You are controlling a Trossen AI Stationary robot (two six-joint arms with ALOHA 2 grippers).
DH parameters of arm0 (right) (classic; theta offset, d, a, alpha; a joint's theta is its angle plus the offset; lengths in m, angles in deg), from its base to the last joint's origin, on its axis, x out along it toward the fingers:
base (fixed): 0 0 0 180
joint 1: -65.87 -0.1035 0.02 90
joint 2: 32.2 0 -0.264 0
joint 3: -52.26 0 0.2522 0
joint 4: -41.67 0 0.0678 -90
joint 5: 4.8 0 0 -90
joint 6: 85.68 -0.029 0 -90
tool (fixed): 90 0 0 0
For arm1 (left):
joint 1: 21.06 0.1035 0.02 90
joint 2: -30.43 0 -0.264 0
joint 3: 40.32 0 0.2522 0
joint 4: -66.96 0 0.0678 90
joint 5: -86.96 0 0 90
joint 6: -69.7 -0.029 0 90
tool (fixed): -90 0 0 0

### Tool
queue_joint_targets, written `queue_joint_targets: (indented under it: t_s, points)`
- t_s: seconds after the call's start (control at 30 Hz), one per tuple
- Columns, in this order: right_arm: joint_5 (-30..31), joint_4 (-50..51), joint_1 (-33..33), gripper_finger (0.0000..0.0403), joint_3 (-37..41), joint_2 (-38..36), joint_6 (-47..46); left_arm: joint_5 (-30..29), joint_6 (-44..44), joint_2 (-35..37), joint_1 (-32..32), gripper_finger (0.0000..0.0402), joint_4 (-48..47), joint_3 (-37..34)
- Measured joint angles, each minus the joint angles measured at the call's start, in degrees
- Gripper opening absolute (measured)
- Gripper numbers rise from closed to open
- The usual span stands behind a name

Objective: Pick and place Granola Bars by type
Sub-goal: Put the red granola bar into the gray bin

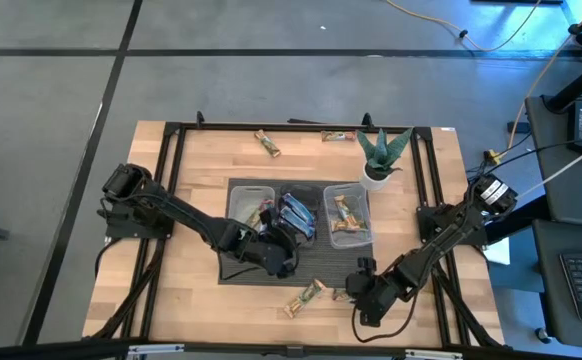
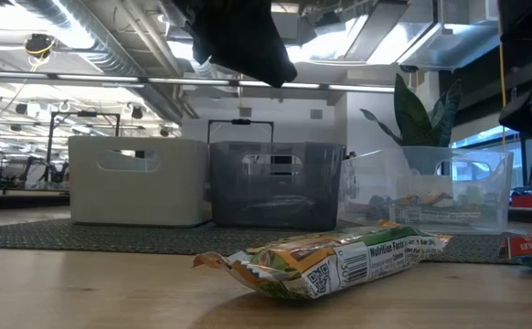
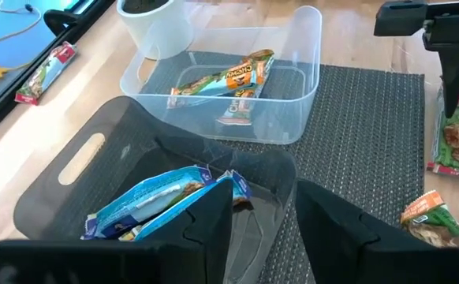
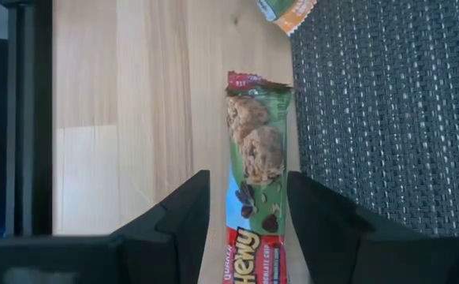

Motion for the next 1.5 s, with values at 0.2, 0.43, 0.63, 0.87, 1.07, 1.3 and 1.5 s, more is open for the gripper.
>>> queue_joint_targets:
  t_s: [0.2,0.43,0.63,0.87,1.07,1.3,1.5]
  points:
    - [0.9,0.2,0.0,0.0183,0.0,0.0,0.0,-1.1,0.0,0.0,0.0,0.0131,0.0,0.0]
    - [2.6,0.1,0.0,0.0258,0.0,0.0,0.1,-1.1,0.0,0.0,0.0,0.0128,0.0,0.0]
    - [2.4,-2.9,-0.6,0.0294,0.0,0.0,0.0,-1.0,0.0,0.0,0.0,0.0128,0.0,0.0]
    - [5.6,-3.0,-1.6,0.0296,0.0,1.9,0.4,-1.0,0.0,0.0,0.0,0.0128,0.0,0.0]
    - [6.3,-3.3,-1.7,0.0296,0.0,6.7,0.4,-1.0,0.0,0.0,0.0,0.0128,0.1,-0.2]
    - [8.4,-4.3,-1.7,0.0254,-0.2,8.3,0.6,-1.1,0.0,0.0,0.0,0.0127,0.2,-0.2]
    - [8.1,-4.3,-1.6,0.0188,-0.1,8.2,2.0,-1.1,0.0,0.0,0.0,0.0127,0.2,-0.2]
